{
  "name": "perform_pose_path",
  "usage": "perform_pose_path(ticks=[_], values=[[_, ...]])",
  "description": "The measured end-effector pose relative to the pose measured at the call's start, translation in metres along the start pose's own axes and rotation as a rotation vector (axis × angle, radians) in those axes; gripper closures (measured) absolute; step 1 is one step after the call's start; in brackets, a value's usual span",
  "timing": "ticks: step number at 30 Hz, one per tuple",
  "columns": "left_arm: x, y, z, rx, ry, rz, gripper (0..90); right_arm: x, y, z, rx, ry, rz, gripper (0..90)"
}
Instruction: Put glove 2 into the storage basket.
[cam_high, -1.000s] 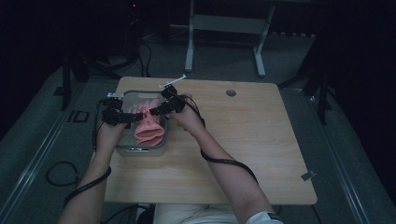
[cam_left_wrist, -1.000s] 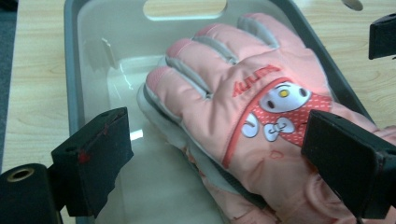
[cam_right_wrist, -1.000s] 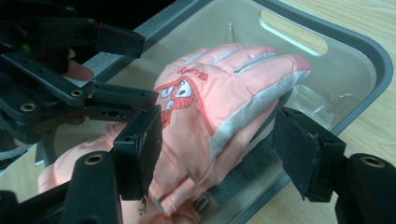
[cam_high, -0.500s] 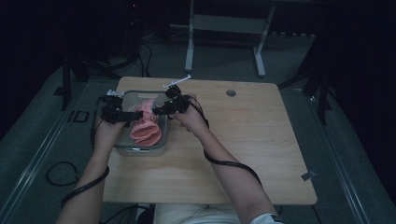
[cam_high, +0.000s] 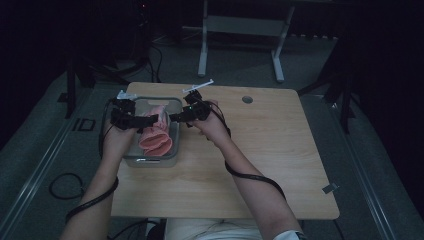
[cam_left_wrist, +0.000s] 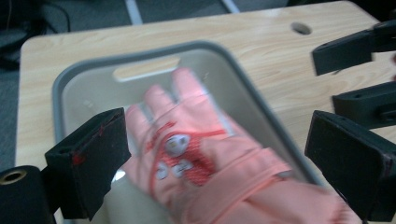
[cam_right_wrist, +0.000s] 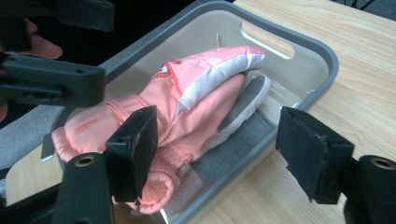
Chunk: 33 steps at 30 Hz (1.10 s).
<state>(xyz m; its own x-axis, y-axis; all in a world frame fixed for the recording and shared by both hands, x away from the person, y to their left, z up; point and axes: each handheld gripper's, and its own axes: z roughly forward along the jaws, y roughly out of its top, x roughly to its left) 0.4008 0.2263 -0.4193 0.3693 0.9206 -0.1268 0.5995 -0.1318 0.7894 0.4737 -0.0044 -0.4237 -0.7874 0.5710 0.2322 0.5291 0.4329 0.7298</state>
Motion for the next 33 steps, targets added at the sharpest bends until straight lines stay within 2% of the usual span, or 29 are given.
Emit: perform_pose_path(ticks=[6, 11, 12, 13, 16, 18, 22, 24, 25, 27, 30, 31, 33], values=[[-0.027, 0.003, -0.003, -0.028, -0.055, 0.074, 6.0, -0.004, -0.007, -0.015, -0.014, 0.007, -0.028, 20.7], [-0.051, 0.002, -0.004, -0.044, -0.111, 0.122, 6.0, -0.008, -0.015, -0.028, -0.031, -0.006, -0.040, 20.4], [-0.051, 0.002, -0.004, -0.044, -0.111, 0.122, 6.0, -0.008, -0.015, -0.028, -0.031, -0.006, -0.040, 20.4], [-0.060, 0.000, -0.004, -0.056, -0.135, 0.137, 6.0, -0.010, -0.018, -0.030, -0.032, -0.008, -0.043, 20.3], [-0.073, -0.002, -0.003, -0.058, -0.167, 0.171, 6.0, -0.016, -0.027, -0.038, -0.035, -0.012, -0.041, 20.0], [-0.080, -0.004, -0.001, -0.073, -0.195, 0.172, 6.0, -0.020, -0.032, -0.041, -0.036, -0.021, -0.043, 20.0], [-0.096, -0.009, 0.003, -0.078, -0.244, 0.202, 6.0, -0.027, -0.043, -0.048, -0.028, -0.042, -0.040, 20.0], [-0.101, -0.011, 0.005, -0.075, -0.252, 0.211, 6.0, -0.029, -0.046, -0.049, -0.027, -0.045, -0.042, 20.0], [-0.109, -0.014, 0.007, -0.076, -0.273, 0.230, 6.0, -0.030, -0.049, -0.051, -0.023, -0.049, -0.044, 20.0], [-0.116, -0.017, 0.010, -0.083, -0.300, 0.235, 6.0, -0.034, -0.058, -0.056, -0.019, -0.056, -0.050, 19.9], [-0.124, -0.020, 0.012, -0.076, -0.315, 0.249, 6.0, -0.036, -0.065, -0.059, -0.019, -0.061, -0.053, 19.8], [-0.133, -0.024, 0.017, -0.074, -0.333, 0.268, 6.0, -0.037, -0.068, -0.060, -0.018, -0.060, -0.053, 19.8], [-0.139, -0.028, 0.021, -0.062, -0.349, 0.279, 6.0, -0.041, -0.080, -0.064, -0.022, -0.060, -0.045, 19.6]])
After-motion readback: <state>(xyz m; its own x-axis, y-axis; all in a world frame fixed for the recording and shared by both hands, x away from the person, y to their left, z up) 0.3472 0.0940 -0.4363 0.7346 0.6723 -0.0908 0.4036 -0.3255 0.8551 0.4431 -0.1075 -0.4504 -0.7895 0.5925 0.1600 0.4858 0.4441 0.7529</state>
